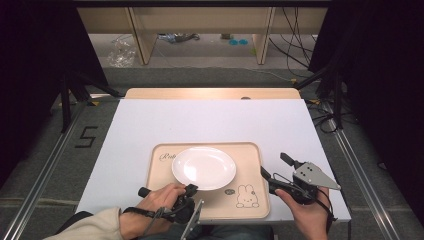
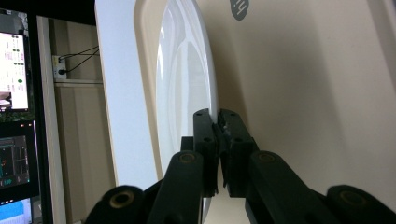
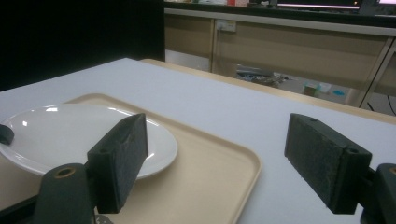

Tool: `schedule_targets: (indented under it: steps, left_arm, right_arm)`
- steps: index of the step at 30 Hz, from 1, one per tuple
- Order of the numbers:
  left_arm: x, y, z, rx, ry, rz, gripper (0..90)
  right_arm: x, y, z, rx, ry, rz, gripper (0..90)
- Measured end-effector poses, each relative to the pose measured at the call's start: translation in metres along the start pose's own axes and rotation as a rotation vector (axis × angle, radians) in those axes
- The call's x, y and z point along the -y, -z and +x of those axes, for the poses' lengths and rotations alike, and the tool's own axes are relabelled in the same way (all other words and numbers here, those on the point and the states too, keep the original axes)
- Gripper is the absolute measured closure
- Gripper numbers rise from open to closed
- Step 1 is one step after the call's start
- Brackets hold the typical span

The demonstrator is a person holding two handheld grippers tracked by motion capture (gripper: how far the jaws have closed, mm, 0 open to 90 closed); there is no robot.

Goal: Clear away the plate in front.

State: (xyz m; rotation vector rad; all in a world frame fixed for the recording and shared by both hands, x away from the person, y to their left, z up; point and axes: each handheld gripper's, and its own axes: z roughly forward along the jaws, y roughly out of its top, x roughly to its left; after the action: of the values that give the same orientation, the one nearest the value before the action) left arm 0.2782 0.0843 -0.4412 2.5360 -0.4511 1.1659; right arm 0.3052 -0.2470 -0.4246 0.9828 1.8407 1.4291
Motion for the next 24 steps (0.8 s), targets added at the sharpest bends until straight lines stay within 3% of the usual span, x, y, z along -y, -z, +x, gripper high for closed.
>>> schedule_targets:
  steps: [7,15,20,24]
  left_arm:
    - [0.001,-0.001,0.000,0.030,0.040,-0.015,86.6]
    - [0.001,-0.003,-0.001,0.049,0.053,-0.021,87.0]
    - [0.005,-0.007,0.002,0.078,0.090,-0.031,87.2]
    - [0.008,-0.011,0.001,0.128,0.136,-0.055,85.7]
  right_arm:
    - [0.000,0.000,0.000,-0.001,0.000,0.003,22.4]
    - [0.000,0.000,0.000,-0.005,0.000,0.012,22.4]
    - [0.001,-0.001,0.001,-0.012,-0.008,0.001,22.4]
    - [0.000,0.000,0.000,-0.004,0.001,0.019,22.4]
